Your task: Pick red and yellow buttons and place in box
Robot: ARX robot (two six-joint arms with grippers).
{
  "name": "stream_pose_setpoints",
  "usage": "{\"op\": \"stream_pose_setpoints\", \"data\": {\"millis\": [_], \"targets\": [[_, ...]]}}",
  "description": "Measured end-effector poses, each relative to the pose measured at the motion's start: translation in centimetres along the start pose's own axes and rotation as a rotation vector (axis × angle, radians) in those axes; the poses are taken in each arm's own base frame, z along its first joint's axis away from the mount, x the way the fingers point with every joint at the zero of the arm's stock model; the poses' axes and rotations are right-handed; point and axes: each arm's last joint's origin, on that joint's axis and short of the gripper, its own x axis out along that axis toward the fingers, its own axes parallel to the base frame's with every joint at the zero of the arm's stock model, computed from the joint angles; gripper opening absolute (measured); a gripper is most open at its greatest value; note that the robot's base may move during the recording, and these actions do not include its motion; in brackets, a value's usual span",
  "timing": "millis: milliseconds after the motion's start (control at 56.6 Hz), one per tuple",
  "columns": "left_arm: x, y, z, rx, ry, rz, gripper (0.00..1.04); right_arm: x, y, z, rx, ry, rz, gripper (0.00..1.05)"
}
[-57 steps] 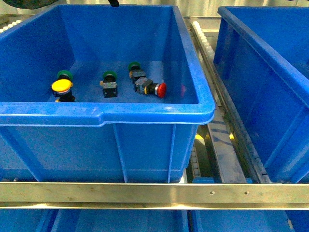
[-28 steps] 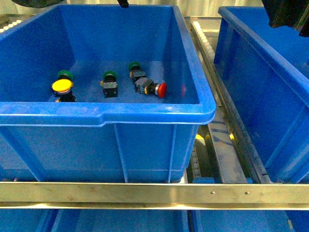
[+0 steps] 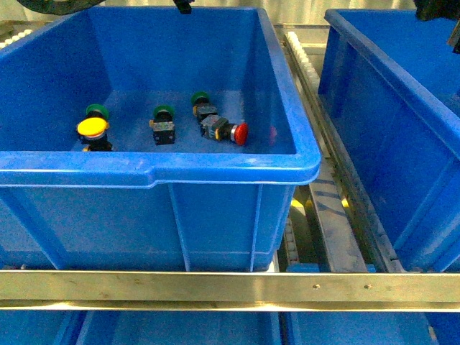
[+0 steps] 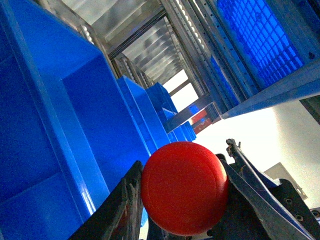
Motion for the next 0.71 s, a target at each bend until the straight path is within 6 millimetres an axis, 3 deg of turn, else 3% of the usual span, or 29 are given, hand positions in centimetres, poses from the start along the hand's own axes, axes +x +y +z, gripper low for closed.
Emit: {"op": "stream_pose_setpoints", "data": {"millis": [230,548,707], "targets": [[0.1,0.3,-0.9,-0.029,0.004,0.015,0.33,0.0,-0.2,0.4,-0.019,-0.031,-0.02,0.32],[0.2,0.6,-1.7,-0.087,-0.001,0.06,0.33,-0.2,-0.5,0.9,-0.038,-0.044,-0.05,0.27],[-0.2,0.4,-1.3,-0.026,-0.009,0.07,0.57,-0.4,-0.3,1.3,-0.051,-0.059,-0.048,0.26]]}}
